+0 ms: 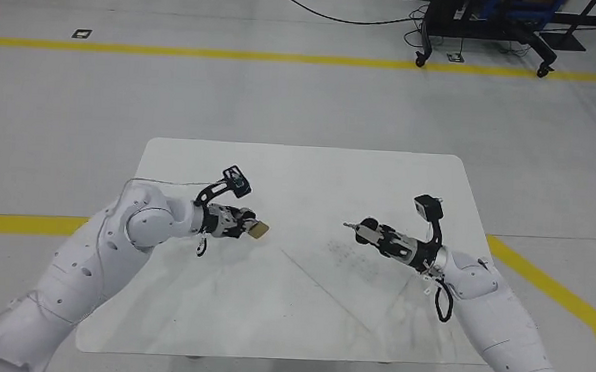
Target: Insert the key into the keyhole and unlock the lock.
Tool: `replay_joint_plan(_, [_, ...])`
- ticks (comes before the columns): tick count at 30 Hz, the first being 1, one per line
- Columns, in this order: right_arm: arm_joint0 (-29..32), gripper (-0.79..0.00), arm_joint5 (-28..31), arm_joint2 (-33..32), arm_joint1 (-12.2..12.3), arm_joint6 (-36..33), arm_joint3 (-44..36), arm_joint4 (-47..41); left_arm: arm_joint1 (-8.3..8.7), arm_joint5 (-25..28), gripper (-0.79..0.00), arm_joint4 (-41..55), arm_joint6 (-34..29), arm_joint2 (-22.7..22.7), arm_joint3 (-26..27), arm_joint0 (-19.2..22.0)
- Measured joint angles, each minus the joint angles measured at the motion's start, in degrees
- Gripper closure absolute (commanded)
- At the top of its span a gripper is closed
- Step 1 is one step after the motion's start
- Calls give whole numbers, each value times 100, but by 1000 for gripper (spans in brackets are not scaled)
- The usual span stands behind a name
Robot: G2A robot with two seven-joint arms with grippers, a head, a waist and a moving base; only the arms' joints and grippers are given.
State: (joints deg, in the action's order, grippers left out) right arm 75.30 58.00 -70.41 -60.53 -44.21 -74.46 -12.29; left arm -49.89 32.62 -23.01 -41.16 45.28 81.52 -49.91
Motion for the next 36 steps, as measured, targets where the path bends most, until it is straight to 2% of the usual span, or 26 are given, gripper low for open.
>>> replay_joint_plan(3, [0, 0, 0, 0, 0, 0, 0, 0, -58, 591, 0, 885, 1104, 119, -210, -341])
replay_joint_plan(6, [0, 0, 0, 0, 0, 0, 0, 0, -137, 1212, 0, 1473, 1919, 120, -381, -567])
replay_joint_plan(13, [15, 0, -40, 22, -6, 42, -30, -12, -159, 1310, 0, 1316, 2029, 97, -349, -618])
replay_joint_plan(18, [-111, 0, -219, 354, -136, 652, -190, 58, -281, 1900, 0, 2757, 2657, 41, -450, -954])
replay_joint_plan(20, [-214, 0, -237, 539, -204, 865, -189, 113, -331, 1992, 0, 3431, 2488, -69, -578, -969])
replay_joint_plan(23, [-399, 0, -208, 838, -320, 1194, -145, 152, -405, 1795, 0, 4708, 1881, -266, -662, -912])
replay_joint_plan(25, [-532, 0, -204, 1017, -394, 1377, -80, 174, -440, 1594, 0, 5536, 1351, -329, -714, -835])
replay_joint_plan(27, [-636, 0, -202, 1168, -466, 1579, -44, 134, -449, 1558, 0, 5952, 809, -302, -803, -687])
replay_joint_plan(29, [-679, 0, -174, 1234, -504, 1732, -36, 34, -449, 1585, 0, 5892, 500, -295, -817, -655])
replay_joint_plan(33, [-679, 0, -168, 1234, -504, 1731, -36, 21, -449, 1574, 0, 5807, 708, -303, -799, -676])
replay_joint_plan(35, [-679, 0, -169, 1234, -504, 1730, -37, 22, -456, 1346, 0, 5767, 713, -324, -722, -698])
replay_joint_plan(36, [-678, 0, -170, 1234, -504, 1731, -38, 23, -457, 984, 0, 5670, 742, -313, -662, -680])
